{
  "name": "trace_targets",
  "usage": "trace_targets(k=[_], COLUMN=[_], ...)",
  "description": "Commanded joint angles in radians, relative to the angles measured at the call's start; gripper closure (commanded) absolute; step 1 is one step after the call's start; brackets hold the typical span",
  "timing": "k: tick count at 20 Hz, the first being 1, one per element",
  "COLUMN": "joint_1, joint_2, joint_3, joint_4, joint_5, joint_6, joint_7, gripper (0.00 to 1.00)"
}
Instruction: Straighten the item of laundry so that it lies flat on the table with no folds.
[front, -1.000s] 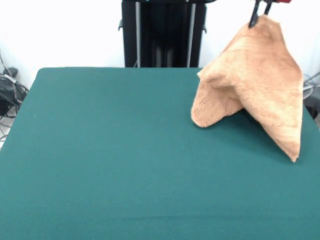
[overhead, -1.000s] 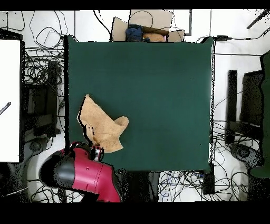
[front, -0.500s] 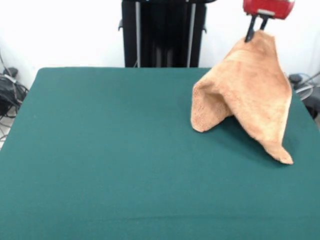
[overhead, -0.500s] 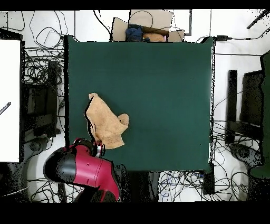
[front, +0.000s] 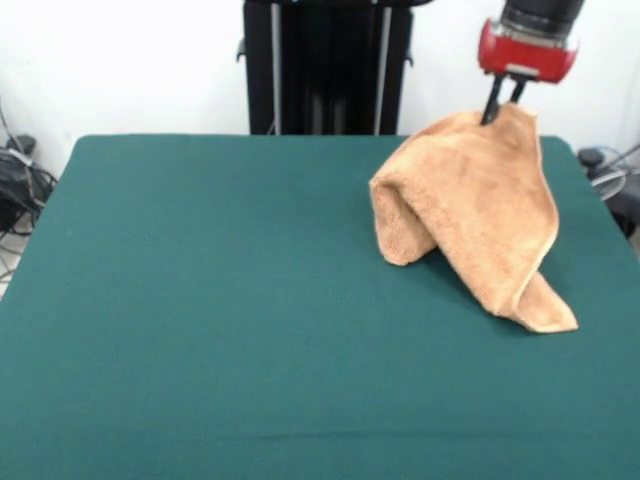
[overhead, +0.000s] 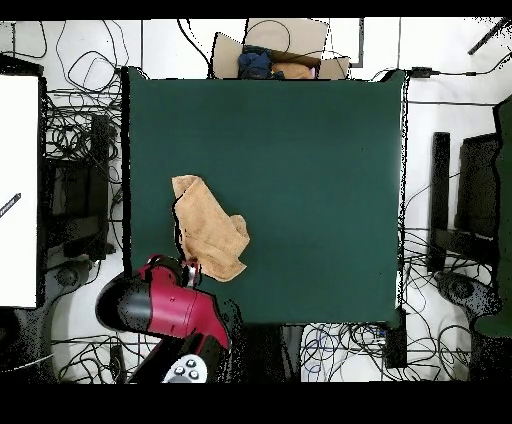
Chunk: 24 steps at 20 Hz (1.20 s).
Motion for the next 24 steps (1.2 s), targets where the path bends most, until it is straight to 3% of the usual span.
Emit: trace_targets(k=[1,10,17,24], joint_1=[-0.095,-0.202,-0.263,-0.341], joint_2=[0.092,0.197,0.355,0.413], joint_3=[0.149,0.176,0.157,0.157], joint_4=[0.051,-0.001,-0.093,-0.155], joint_5=[0.003,-0.078,-0.173,-0.260], joint_6=[-0.084,-0.187,-0.333,-0.368], joint_7=[0.225,0.174,0.150,0.114], gripper=[1.00,1.00,1.00,1.00])
